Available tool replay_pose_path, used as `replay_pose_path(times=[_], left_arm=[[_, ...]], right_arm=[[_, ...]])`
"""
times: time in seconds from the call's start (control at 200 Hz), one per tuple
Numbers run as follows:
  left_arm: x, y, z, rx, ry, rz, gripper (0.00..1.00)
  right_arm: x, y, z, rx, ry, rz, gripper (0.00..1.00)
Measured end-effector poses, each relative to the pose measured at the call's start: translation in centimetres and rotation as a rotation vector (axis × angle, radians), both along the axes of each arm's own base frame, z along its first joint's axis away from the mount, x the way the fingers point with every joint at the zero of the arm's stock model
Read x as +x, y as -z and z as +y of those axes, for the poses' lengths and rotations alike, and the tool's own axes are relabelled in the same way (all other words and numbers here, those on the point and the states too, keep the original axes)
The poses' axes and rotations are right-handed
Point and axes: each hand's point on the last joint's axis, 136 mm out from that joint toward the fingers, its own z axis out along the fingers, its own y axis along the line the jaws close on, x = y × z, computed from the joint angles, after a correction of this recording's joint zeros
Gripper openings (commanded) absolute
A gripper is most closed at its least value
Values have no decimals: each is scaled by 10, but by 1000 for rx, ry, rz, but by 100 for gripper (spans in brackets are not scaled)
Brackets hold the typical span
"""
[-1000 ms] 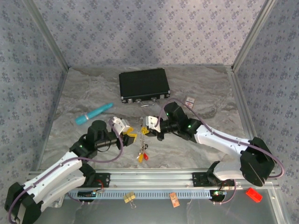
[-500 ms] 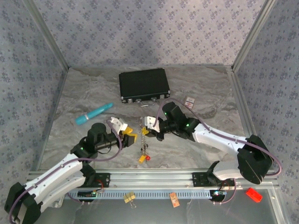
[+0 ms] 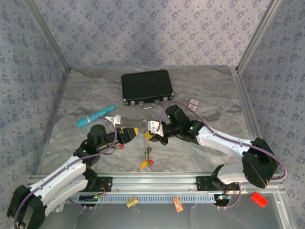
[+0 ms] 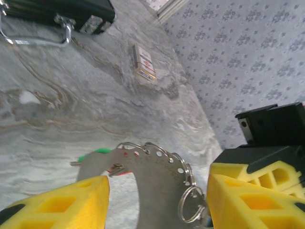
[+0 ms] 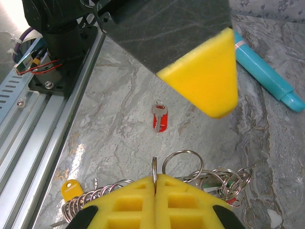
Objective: Put the keys on the keyring
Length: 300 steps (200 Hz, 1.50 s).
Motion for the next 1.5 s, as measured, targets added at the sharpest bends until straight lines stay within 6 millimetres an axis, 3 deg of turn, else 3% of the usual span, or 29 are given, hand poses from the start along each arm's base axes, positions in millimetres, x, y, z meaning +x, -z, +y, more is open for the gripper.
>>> replay_pose_path(times=[0.22, 0.56, 0.855, 1.269, 1.389, 1.499], left_arm=[[-7, -1, -11, -94, 46, 113, 46], [-15, 16, -25, -106, 116, 234, 43], [-18, 9, -29, -137, 146, 229, 35], [-23, -1, -30, -161, 169, 216, 15], [-23, 1, -29, -151, 171, 217, 0], [-23, 0, -29, -136, 171, 211, 0]], right_arm=[[0, 0, 0, 1, -1, 1, 0], [-3, -2, 1, 11, -14, 9, 0], [-3, -2, 3, 17, -22, 10, 0], [-4, 1, 5, 10, -26, 16, 0], [-3, -1, 6, 15, -26, 11, 0], [-3, -2, 6, 17, -26, 9, 0]])
